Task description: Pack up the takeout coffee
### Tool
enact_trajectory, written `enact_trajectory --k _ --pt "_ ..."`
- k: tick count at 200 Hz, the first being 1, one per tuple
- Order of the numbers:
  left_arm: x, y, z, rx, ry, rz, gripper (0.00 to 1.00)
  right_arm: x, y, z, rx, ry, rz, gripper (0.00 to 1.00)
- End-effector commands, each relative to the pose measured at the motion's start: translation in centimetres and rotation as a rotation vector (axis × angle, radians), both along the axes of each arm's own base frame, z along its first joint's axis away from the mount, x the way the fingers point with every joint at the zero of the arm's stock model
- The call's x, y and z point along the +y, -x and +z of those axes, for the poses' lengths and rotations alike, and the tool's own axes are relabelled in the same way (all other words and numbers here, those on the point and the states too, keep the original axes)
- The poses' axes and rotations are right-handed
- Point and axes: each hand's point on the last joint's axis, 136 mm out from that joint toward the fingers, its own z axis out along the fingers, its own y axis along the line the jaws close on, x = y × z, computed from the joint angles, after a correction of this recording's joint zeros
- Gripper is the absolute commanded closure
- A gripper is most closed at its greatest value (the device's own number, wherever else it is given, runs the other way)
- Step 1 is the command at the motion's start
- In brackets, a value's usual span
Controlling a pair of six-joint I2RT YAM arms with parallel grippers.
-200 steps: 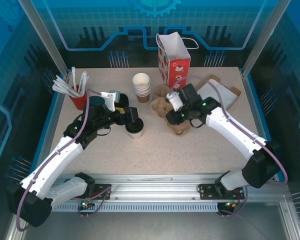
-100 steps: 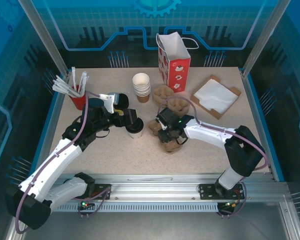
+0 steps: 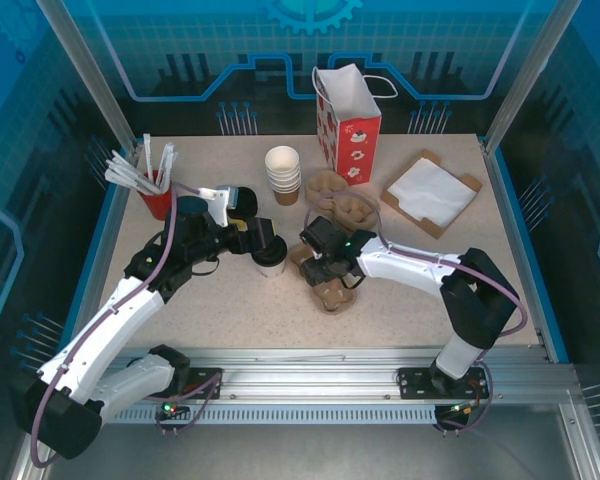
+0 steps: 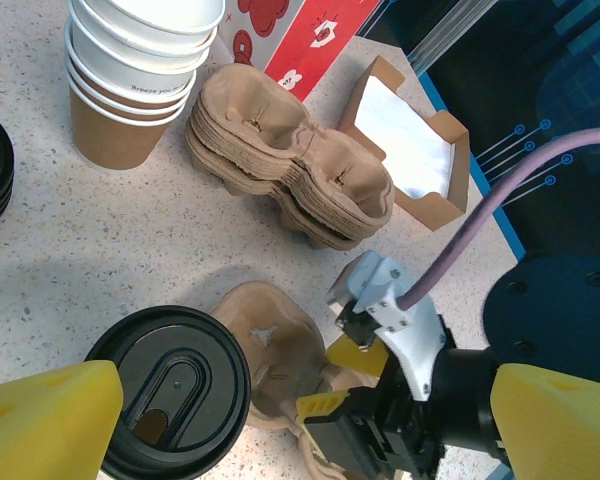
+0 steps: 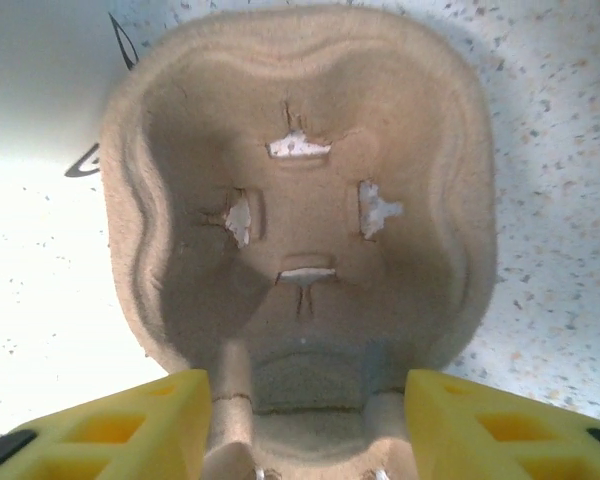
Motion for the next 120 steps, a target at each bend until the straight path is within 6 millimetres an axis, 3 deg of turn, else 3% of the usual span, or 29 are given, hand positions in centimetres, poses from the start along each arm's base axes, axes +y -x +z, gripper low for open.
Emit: enact_trajectory --k 1,23,50,70,93,120 --pt "-0.2 -0.2 0.8 -0.029 0.005 -0.017 0.04 -0.9 -0.9 5.7 -0.105 -0.009 0.009 0.41" --pt "-0.9 -0.5 2.1 -0.048 0.049 -0.039 0.04 -3.0 -3.5 11.2 -0.213 -0.038 -0.014 0.35" --pt "-2.2 -1.3 3.9 -0.073 0.085 -0.065 0.06 -6.7 -8.3 18.1 -0.355 -0.104 -0.104 0.29" --pt "-3.2 -2.0 5.0 -0.090 0.091 -0.084 0.06 -9.7 -12.0 22.2 -0.437 -0.160 -0.184 0.27" --pt "-4.0 -2.9 5.6 -0.099 0.086 -0.099 0.07 -12.9 -16.1 24.9 -0.492 -0.176 -0.274 0.26" --pt "-4.9 -3.8 5.7 -0.091 0.084 -0.112 0.07 -16.0 -20.6 25.8 -0.495 -0.181 -0.368 0.29"
